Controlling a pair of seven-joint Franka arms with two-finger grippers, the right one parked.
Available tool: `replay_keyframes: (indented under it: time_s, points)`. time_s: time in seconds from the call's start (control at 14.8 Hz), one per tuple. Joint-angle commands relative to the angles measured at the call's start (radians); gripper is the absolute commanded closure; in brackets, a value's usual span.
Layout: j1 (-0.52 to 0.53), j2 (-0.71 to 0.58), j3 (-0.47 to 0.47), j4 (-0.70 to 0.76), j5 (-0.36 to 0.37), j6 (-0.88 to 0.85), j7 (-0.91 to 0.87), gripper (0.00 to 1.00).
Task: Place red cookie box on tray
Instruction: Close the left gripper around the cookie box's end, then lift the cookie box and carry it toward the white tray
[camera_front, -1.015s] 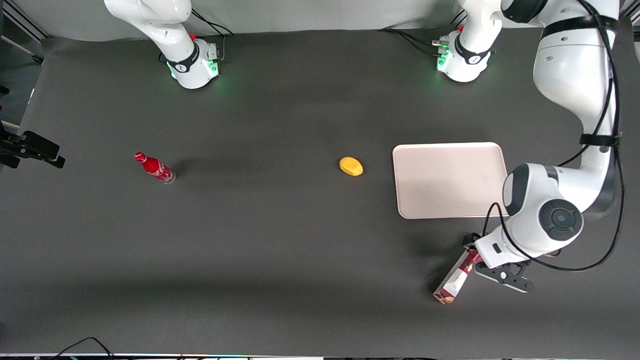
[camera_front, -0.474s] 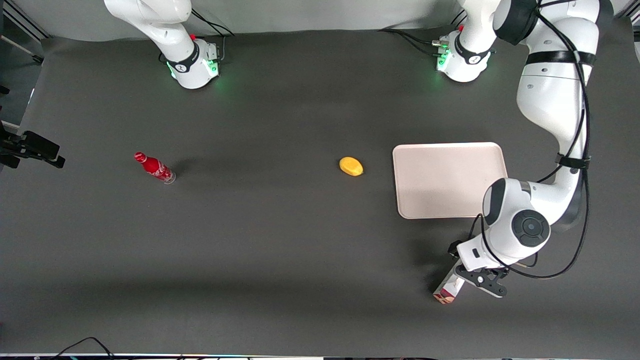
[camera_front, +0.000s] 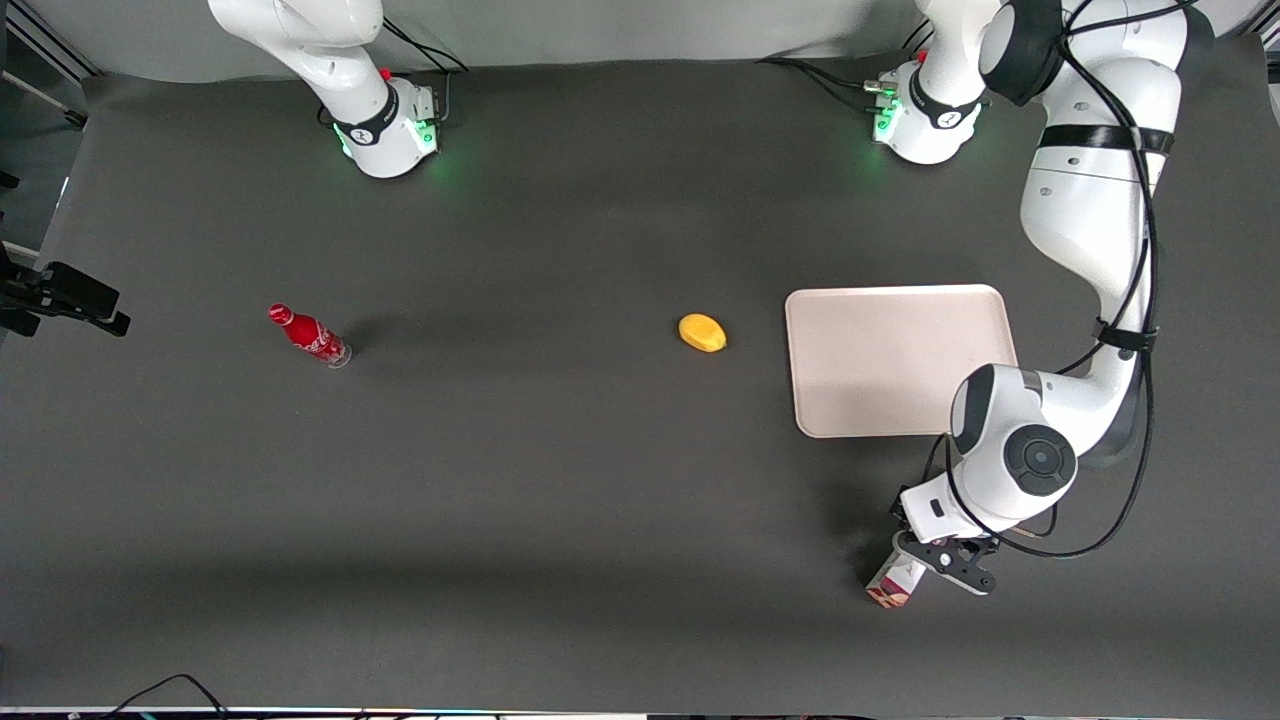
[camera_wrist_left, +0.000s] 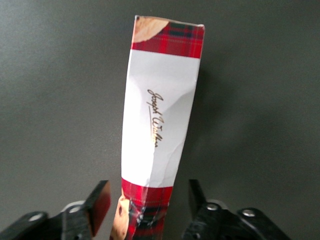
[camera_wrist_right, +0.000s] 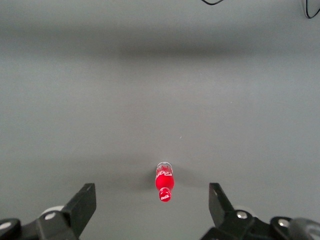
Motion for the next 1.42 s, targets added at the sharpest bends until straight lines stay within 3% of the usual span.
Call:
replay_keyframes:
  time_s: [0.0, 0.41, 0.88, 1.35]
  points:
    - [-0.012, 0.015, 0.009, 0.033, 0.003, -0.001, 0.015, 1.00]
    - [-0.004, -0.065, 0.009, 0.031, -0.035, -0.050, 0.004, 1.00]
    - [0.010, -0.286, 0.024, 0.037, -0.176, -0.396, -0.048, 1.00]
    - [0.042, -0.548, 0.026, 0.017, -0.135, -0.719, -0.258, 1.00]
